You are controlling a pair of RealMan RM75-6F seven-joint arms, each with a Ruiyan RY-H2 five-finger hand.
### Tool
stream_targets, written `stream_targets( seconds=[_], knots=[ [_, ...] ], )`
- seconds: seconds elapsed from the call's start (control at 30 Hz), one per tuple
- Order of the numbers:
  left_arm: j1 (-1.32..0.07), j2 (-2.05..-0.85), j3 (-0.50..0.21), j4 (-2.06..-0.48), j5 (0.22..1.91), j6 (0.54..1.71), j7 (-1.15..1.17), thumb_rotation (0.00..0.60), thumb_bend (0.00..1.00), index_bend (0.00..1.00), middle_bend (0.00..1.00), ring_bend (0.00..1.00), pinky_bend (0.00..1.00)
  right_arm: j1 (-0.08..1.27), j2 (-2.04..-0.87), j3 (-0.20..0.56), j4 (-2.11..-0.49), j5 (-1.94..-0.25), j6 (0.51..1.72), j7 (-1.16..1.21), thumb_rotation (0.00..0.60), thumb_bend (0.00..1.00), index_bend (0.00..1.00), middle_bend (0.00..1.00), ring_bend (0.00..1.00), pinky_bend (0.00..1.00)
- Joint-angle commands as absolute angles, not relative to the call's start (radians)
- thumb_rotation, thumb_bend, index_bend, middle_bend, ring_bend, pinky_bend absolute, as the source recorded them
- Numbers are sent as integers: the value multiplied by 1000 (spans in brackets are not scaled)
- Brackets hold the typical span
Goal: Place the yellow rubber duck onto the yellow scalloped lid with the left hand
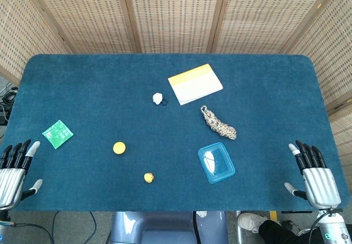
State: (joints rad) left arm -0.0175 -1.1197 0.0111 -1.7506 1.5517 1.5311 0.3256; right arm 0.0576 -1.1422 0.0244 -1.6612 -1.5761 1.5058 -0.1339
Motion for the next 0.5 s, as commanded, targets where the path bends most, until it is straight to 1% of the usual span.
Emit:
stream_targets(
  seconds=[0.03,0.5],
  knots=[
    [-18,-1119,11,-1751,1552,1531,325,600,248,0,0,0,0,57,-1142,25,-1659,-1575,1506,-132,600,0,0,0,0,0],
    [-11,-1111,10,-1753,1565,1550,305,600,247,0,0,0,0,55,-1140,19,-1664,-1585,1508,-134,600,0,0,0,0,0]
  ],
)
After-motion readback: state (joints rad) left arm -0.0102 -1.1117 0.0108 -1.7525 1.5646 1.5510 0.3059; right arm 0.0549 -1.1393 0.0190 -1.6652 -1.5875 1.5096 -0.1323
